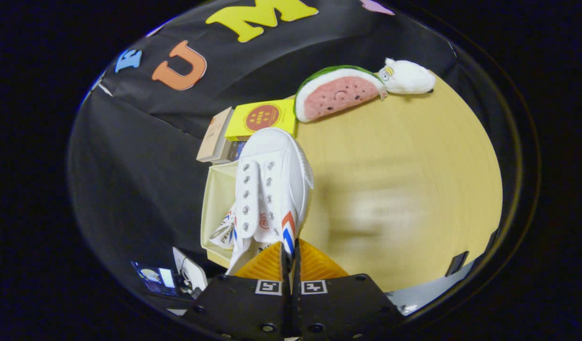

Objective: Open the storage box then place both shoes into the box .Put the left shoe in first, then the right shoe, with the right side of both shoes facing outward in a uniform manner.

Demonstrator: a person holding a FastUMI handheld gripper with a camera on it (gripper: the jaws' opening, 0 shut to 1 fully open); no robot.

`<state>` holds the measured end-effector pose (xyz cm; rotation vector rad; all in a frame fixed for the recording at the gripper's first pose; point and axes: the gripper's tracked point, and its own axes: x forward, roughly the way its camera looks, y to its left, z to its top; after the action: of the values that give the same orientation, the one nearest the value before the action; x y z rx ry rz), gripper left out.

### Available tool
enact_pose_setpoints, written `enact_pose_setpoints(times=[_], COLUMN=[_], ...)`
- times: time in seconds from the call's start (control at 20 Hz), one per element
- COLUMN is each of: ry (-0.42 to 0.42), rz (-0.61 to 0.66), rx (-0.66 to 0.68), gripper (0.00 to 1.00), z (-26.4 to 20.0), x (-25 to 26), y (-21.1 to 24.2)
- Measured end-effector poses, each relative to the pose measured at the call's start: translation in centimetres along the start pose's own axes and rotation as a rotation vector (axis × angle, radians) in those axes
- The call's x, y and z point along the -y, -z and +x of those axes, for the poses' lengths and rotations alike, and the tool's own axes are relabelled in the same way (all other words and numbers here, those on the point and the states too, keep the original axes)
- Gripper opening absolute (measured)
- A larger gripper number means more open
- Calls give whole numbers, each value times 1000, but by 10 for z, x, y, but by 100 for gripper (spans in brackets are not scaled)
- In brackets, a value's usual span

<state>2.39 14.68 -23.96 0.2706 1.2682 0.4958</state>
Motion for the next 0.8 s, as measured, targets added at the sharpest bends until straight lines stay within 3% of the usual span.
enact_pose_setpoints(times=[0.4, 0.6, 0.8], ry=[77, 125, 233], rz=[-8, 15, 22], rx=[31, 18, 50], gripper=[0, 0, 0], z=[59, 97, 123], x=[-93, -115, -118], y=[-2, 8, 15])
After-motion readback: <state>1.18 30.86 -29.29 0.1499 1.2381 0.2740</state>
